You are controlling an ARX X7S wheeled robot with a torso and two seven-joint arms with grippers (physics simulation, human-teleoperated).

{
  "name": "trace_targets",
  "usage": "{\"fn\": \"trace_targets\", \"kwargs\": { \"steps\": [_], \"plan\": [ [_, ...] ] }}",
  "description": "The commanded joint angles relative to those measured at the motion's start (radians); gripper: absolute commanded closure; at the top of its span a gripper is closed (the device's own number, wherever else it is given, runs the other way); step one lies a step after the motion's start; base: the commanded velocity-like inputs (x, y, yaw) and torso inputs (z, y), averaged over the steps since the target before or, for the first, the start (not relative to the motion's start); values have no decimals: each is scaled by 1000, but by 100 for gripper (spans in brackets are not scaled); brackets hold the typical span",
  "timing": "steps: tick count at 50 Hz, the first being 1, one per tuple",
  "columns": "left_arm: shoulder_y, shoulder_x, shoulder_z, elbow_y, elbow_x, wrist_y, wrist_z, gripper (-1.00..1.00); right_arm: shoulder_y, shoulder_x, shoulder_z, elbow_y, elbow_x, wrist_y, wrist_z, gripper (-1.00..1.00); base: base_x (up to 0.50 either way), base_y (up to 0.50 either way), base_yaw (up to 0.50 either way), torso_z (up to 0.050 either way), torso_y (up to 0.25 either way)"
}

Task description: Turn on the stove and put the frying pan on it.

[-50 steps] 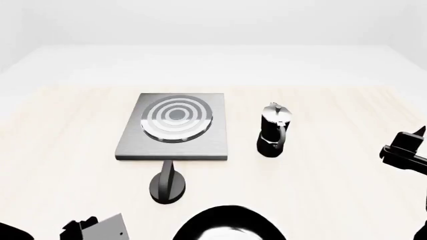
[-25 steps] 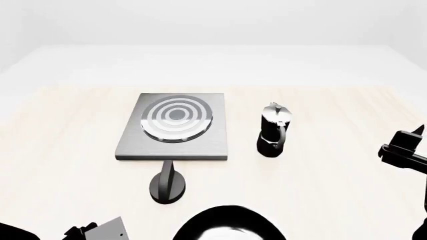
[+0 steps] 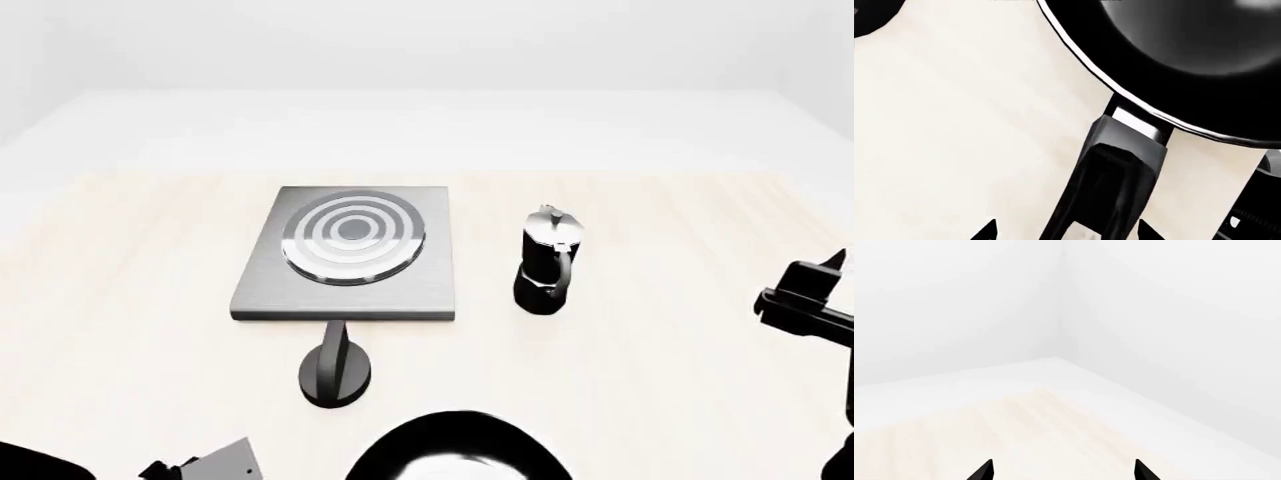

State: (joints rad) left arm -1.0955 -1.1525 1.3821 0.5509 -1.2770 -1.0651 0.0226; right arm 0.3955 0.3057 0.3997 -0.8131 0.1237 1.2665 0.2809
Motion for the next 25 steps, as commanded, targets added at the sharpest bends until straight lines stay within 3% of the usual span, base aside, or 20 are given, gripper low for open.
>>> {"fn": "trace_targets", "kwargs": {
  "steps": [1, 19, 25],
  "plan": [
    [22, 6, 11, -6, 34, 29, 14, 100, -7, -2, -1, 5, 1, -10, 3, -100, 0, 0, 0, 0, 0],
    [-25, 2, -2, 53, 30, 1, 32, 100, -2, 0, 3, 3, 5, -10, 7, -100, 0, 0, 0, 0, 0],
    [-156, -31, -60, 202, -71, -95, 16, 100, 6, 2, -3, 5, 5, -4, 12, -100, 0, 0, 0, 0, 0]
  ]
}}
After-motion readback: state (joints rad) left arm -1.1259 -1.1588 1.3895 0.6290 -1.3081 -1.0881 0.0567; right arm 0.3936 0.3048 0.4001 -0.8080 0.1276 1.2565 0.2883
